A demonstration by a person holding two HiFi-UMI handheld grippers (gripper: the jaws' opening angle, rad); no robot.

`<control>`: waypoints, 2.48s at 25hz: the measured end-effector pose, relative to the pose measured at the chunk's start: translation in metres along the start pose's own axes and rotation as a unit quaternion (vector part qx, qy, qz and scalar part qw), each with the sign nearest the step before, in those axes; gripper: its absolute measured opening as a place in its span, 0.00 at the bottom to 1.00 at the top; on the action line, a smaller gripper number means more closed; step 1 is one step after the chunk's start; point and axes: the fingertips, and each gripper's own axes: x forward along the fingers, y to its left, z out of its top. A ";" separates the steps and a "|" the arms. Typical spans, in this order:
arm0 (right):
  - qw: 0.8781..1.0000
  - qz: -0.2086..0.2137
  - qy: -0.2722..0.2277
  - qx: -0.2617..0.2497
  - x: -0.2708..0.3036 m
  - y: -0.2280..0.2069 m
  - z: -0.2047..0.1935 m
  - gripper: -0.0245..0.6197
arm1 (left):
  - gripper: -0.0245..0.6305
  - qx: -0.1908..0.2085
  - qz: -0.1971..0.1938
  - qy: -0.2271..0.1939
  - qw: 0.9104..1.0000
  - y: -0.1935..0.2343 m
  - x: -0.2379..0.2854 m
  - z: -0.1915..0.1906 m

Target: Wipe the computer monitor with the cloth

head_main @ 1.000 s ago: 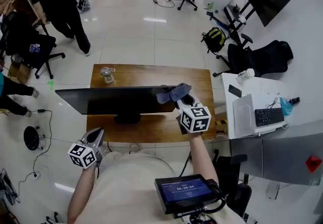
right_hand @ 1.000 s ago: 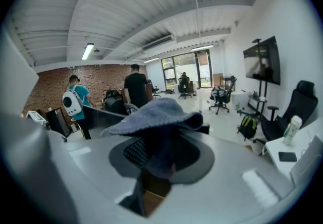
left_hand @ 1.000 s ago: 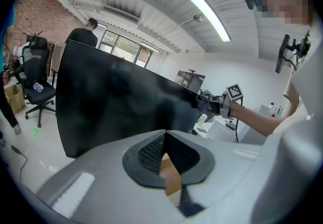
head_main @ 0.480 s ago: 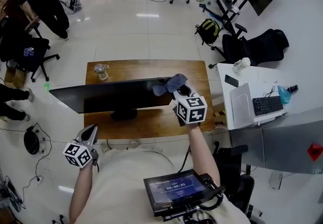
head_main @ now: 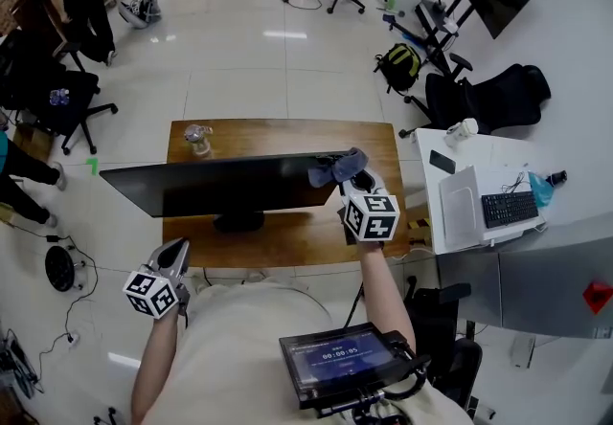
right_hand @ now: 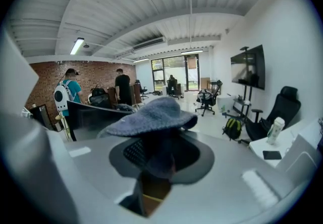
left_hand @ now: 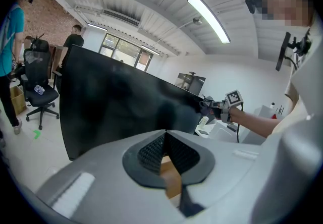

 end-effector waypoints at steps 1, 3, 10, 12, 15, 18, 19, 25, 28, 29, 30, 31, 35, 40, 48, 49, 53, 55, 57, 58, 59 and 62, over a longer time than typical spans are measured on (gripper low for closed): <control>1.000 -0.002 -0.001 0.002 0.000 -0.001 -0.002 0.18 | 0.04 0.000 0.000 0.000 1.000 0.001 0.001 0.000; 1.000 -0.007 -0.001 0.004 0.001 -0.004 -0.007 0.18 | 0.04 0.001 0.001 -0.001 1.000 0.002 0.002 0.001; 1.000 -0.010 0.017 0.005 0.012 -0.009 -0.034 0.18 | 0.04 -0.001 0.004 0.001 1.000 0.006 0.006 -0.002; 1.000 -0.011 0.027 0.004 0.014 -0.010 -0.043 0.18 | 0.04 -0.001 0.004 0.001 1.000 0.006 0.007 -0.002; 0.999 -0.012 0.037 0.003 0.016 -0.012 -0.055 0.18 | 0.04 -0.002 0.006 0.001 1.000 0.007 0.008 -0.001; 0.999 -0.010 0.048 0.004 0.021 -0.013 -0.067 0.18 | 0.04 -0.002 0.007 0.002 1.000 0.009 0.012 -0.001; 0.999 -0.009 0.052 0.006 0.022 -0.013 -0.071 0.18 | 0.04 -0.002 0.007 0.003 1.000 0.010 0.013 -0.001; 0.997 -0.004 0.075 0.017 0.032 -0.010 -0.095 0.18 | 0.04 -0.002 0.007 0.007 1.000 0.014 0.018 0.002; 0.996 0.002 0.087 0.021 0.035 -0.009 -0.108 0.18 | 0.04 -0.003 0.008 0.010 1.000 0.015 0.020 0.003; 0.996 0.004 0.092 0.021 0.036 -0.009 -0.113 0.18 | 0.04 -0.003 0.008 0.011 1.000 0.015 0.021 0.003; 0.995 0.005 0.096 0.022 0.037 -0.009 -0.118 0.18 | 0.04 -0.003 0.008 0.012 1.000 0.015 0.021 0.003; 0.995 0.006 0.101 0.022 0.038 -0.010 -0.123 0.18 | 0.04 -0.002 0.009 0.014 1.000 0.014 0.022 0.003; 0.992 0.009 0.120 0.028 0.043 -0.011 -0.145 0.18 | 0.04 -0.001 0.012 0.018 1.000 0.016 0.025 0.002; 0.989 0.013 0.141 0.033 0.050 -0.012 -0.166 0.18 | 0.04 -0.003 0.018 0.023 1.000 0.020 0.025 0.002; 0.983 0.013 0.176 0.046 0.058 -0.013 -0.206 0.18 | 0.04 -0.003 0.025 0.035 0.999 0.022 0.026 0.001; 0.982 0.012 0.180 0.047 0.060 -0.014 -0.211 0.18 | 0.04 -0.003 0.026 0.036 0.999 0.022 0.027 0.002; 0.980 0.009 0.194 0.051 0.066 -0.015 -0.232 0.18 | 0.04 -0.003 0.030 0.041 0.999 0.022 0.027 0.003; 0.977 0.009 0.204 0.054 0.068 -0.015 -0.244 0.18 | 0.04 -0.004 0.033 0.045 0.998 0.024 0.026 0.000; 0.975 0.009 0.213 0.055 0.071 -0.015 -0.256 0.18 | 0.04 -0.005 0.036 0.047 0.998 0.024 0.024 -0.004; 0.975 0.009 0.216 0.054 0.072 -0.015 -0.261 0.18 | 0.04 -0.005 0.038 0.046 0.998 0.025 0.022 -0.005; 0.974 0.009 0.219 0.052 0.073 -0.016 -0.265 0.18 | 0.04 -0.005 0.040 0.044 0.998 0.024 0.021 -0.007; 0.973 0.011 0.226 0.049 0.078 -0.018 -0.274 0.18 | 0.04 -0.008 0.046 0.039 0.998 0.024 0.017 -0.010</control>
